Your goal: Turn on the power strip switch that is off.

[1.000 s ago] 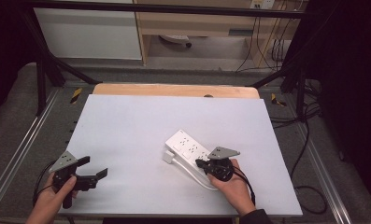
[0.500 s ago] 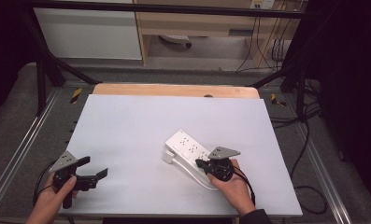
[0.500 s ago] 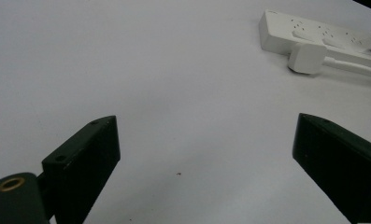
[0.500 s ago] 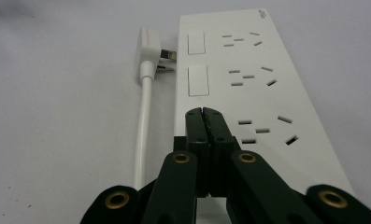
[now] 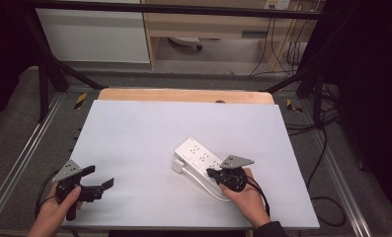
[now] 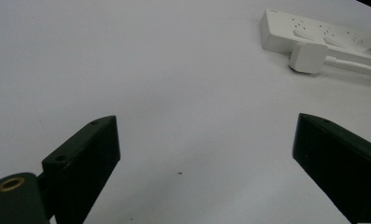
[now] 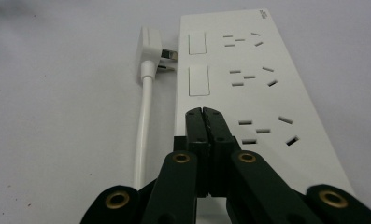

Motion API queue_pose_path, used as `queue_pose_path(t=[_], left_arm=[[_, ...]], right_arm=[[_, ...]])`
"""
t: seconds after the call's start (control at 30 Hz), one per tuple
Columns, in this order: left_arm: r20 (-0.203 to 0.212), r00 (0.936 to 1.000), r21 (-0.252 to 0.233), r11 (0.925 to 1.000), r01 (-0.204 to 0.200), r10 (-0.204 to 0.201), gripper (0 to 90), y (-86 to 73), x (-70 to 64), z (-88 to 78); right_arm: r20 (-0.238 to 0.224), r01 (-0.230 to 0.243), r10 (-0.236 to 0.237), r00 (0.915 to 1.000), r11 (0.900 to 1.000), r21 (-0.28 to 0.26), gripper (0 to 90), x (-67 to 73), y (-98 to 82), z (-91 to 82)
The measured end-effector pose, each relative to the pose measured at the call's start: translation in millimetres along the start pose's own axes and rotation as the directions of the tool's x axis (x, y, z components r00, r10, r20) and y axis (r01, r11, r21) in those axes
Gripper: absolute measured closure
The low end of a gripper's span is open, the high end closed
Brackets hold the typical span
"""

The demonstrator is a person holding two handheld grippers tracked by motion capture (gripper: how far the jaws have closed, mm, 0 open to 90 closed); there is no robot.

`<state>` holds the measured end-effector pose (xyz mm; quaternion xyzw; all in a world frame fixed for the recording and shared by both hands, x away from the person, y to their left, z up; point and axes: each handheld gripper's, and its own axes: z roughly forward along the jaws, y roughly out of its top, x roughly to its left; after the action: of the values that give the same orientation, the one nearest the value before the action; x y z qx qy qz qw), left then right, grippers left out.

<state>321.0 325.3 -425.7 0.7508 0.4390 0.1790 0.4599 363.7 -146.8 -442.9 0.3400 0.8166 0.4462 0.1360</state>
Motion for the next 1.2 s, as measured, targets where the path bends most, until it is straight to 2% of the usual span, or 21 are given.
queue_pose_path(t=[0.37,1.2], left_arm=[[0.002,1.0000,0.005,1.0000,-0.002,0.002,7.7,-0.2,-0.3,0.6],[0.002,1.0000,0.004,1.0000,-0.005,0.005,7.7,0.1,-0.3,0.5]], right_arm=[[-0.006,-0.008,0.008,0.9999,1.000,0.008,90.0,-1.2,-1.5,0.5],[0.004,0.016,-0.016,0.9999,1.000,0.007,90.0,0.1,-1.1,0.9]])
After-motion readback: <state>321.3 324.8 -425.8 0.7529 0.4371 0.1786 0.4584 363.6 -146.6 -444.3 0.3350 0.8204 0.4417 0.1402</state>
